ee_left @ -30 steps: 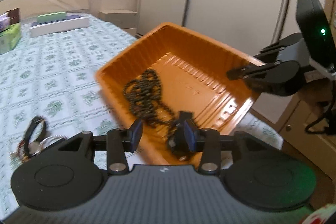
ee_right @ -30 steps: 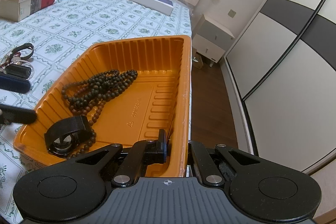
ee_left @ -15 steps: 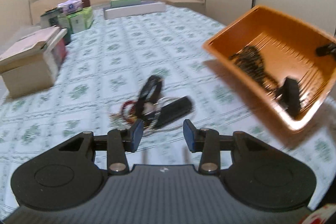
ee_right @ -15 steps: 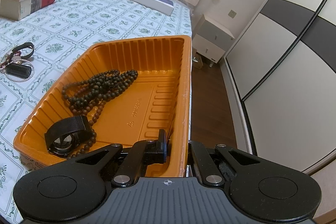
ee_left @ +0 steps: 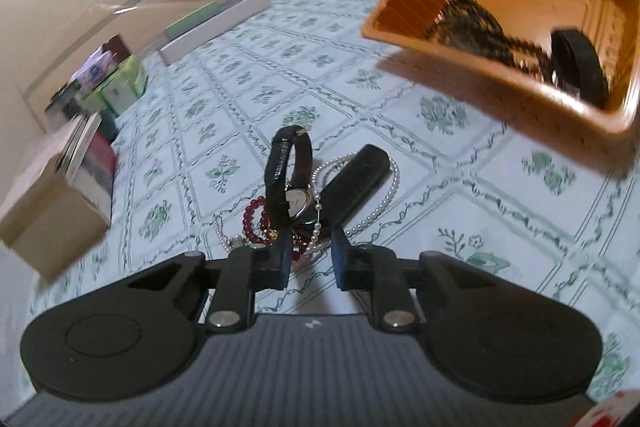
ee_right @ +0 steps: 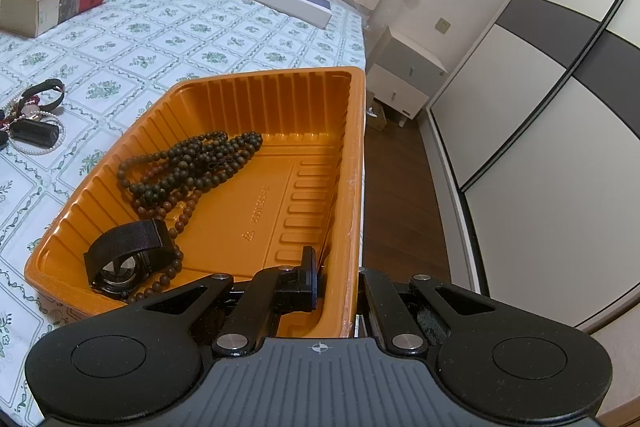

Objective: Organize jewelry
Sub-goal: 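Grasp the white pearl necklace in the pile with the left tool, then lift the pearl necklace over the tray and open the left tool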

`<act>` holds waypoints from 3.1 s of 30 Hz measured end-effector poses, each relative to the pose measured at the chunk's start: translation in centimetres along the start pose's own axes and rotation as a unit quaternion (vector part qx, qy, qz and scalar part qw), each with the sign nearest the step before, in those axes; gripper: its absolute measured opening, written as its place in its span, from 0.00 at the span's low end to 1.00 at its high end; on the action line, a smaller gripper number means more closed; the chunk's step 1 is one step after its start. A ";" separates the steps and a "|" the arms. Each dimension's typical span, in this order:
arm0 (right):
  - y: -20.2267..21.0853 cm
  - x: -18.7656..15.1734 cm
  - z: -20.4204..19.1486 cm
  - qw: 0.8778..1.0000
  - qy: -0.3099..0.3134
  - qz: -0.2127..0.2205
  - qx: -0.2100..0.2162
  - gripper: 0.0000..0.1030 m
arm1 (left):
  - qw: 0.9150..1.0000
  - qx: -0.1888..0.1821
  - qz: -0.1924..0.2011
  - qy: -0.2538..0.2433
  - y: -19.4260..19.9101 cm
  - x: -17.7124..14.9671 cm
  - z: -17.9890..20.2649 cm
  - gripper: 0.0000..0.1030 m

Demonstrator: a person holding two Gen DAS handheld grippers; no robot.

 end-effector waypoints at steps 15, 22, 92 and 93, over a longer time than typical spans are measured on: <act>0.0 0.0 0.1 1.000 0.001 0.000 0.000 0.04 | 0.999 -0.004 0.044 0.008 4.4 2.4 -0.3 0.02; 0.0 0.0 0.1 1.000 0.000 0.000 0.000 0.04 | 0.989 -0.052 0.116 0.079 8.7 6.2 -1.3 0.02; 0.0 0.3 0.0 1.000 -0.005 0.004 0.003 0.03 | 0.952 -0.149 0.146 0.223 5.2 13.5 -3.1 0.27; 0.0 0.3 0.0 1.000 -0.005 0.003 0.003 0.03 | 0.953 -0.132 0.143 0.231 5.4 12.4 -3.8 0.27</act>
Point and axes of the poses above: each gripper's, at about its wrist camera, not at the fingertips, and y roughly against the way its jaws point, z to its right, x to its top, the point moved 6 cm from there along -y, roughly the way its jaws point, and after that the axes turned 13 degrees about -x, right-handed, at the moved point
